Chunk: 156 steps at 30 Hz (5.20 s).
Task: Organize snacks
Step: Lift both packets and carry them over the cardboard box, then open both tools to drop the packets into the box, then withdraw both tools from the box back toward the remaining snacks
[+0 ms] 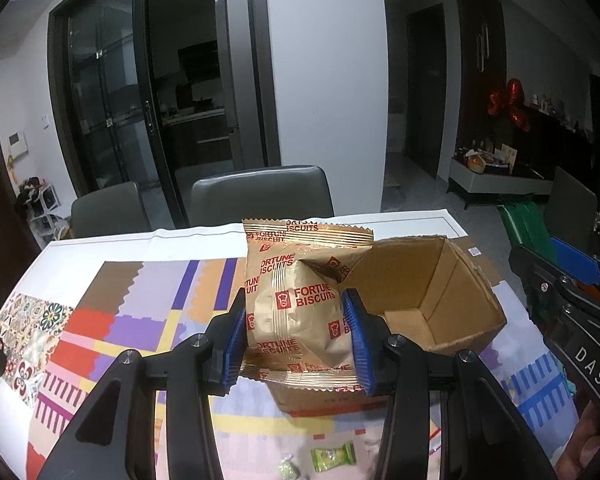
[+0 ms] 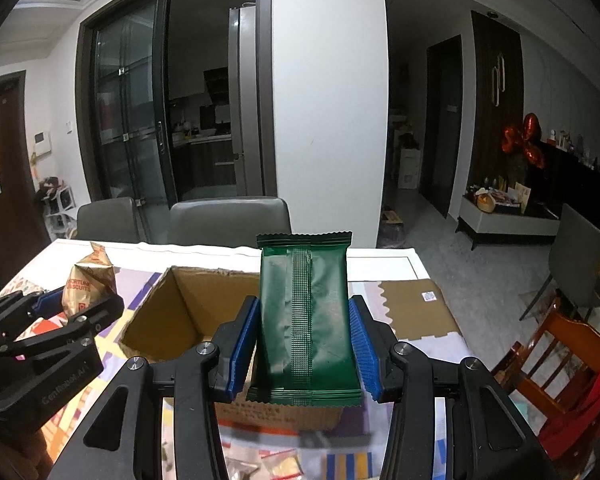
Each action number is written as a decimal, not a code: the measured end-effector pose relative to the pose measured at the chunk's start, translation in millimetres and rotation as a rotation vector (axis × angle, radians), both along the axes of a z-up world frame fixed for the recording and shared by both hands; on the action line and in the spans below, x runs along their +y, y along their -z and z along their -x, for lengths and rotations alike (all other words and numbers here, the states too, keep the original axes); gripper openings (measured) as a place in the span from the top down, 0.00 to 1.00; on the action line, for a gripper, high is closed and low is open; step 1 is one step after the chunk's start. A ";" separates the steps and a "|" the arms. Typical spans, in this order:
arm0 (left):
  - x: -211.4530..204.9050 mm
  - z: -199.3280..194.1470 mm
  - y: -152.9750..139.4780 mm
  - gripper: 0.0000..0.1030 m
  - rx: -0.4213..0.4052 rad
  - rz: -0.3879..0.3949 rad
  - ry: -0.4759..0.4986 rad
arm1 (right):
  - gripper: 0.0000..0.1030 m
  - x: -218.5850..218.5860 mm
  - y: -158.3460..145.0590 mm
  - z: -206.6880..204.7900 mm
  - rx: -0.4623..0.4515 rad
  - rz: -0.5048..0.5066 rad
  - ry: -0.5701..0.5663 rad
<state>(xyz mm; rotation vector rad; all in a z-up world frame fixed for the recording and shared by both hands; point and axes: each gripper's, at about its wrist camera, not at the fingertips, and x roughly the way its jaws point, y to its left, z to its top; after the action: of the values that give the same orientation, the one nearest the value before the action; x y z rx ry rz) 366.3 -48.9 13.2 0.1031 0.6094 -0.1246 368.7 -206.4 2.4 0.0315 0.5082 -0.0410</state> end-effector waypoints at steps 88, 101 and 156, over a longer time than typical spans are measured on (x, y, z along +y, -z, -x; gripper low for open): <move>-3.6 36.6 -6.4 0.15 -0.014 -0.011 -0.046 | 0.17 -15.8 -5.0 23.5 -0.001 0.029 0.049; 0.2 76.8 -3.4 0.16 -0.014 -0.022 -0.041 | 0.17 -15.5 -0.9 60.6 0.005 0.034 0.046; -25.3 125.2 114.0 0.27 0.162 -0.044 0.036 | 0.17 -41.9 100.2 115.6 0.178 0.060 0.098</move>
<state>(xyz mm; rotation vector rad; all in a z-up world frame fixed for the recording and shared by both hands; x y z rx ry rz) 241.1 -74.2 -100.9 0.1473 0.7721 -0.1553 253.1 -248.4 -97.8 -0.0060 0.6825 -0.1555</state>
